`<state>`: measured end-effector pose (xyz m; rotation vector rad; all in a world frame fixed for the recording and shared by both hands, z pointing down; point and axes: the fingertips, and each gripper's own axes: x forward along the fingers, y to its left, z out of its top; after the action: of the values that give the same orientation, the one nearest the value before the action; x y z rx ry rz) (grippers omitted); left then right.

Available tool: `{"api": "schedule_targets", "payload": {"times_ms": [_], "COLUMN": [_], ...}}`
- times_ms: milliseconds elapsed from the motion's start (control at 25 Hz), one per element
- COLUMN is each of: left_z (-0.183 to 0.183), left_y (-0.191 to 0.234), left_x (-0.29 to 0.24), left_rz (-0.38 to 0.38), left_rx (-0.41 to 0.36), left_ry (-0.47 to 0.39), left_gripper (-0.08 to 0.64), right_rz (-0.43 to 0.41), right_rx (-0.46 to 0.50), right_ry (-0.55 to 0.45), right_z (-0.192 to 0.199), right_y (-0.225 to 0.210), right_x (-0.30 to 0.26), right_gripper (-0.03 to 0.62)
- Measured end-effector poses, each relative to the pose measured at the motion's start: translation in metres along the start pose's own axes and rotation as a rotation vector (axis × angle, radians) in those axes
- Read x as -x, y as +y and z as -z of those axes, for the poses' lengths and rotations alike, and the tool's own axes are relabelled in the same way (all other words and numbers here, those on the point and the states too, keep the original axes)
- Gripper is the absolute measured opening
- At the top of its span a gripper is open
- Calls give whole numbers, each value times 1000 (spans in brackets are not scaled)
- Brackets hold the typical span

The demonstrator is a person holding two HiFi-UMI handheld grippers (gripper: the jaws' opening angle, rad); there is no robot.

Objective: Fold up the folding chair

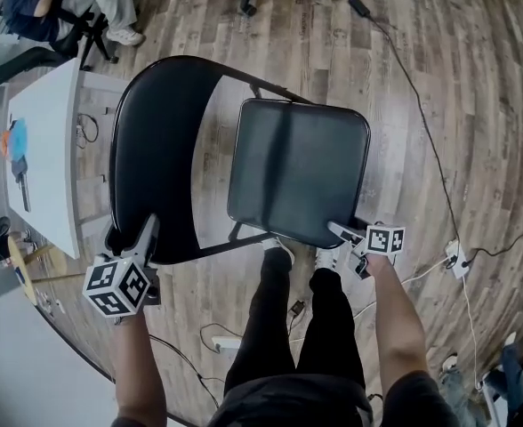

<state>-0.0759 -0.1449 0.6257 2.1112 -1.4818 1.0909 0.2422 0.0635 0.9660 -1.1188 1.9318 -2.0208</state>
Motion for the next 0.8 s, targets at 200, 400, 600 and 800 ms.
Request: {"api": "schedule_targets", "payload": {"times_ms": [200,400,600,800], "left_z": [-20,-39,-51,-56], "left_y": [3,18,31,38], "left_x": [20,45,63,80], "left_rz": [36,44,105,197], "left_rx": [50,111,152,193], "left_ry": [-16,-73,-99,-106], "left_gripper": [311,286,272,258], "right_rz": [-32,-54,-51,-47], "right_rx": [10,30,25,41], "right_ry": [35,69,59,37], "right_z": [1,8,8,11], "right_y": [48,101,148,199], "right_x": [3,-4,-15,-27], "right_gripper": [405,405,405,405]}}
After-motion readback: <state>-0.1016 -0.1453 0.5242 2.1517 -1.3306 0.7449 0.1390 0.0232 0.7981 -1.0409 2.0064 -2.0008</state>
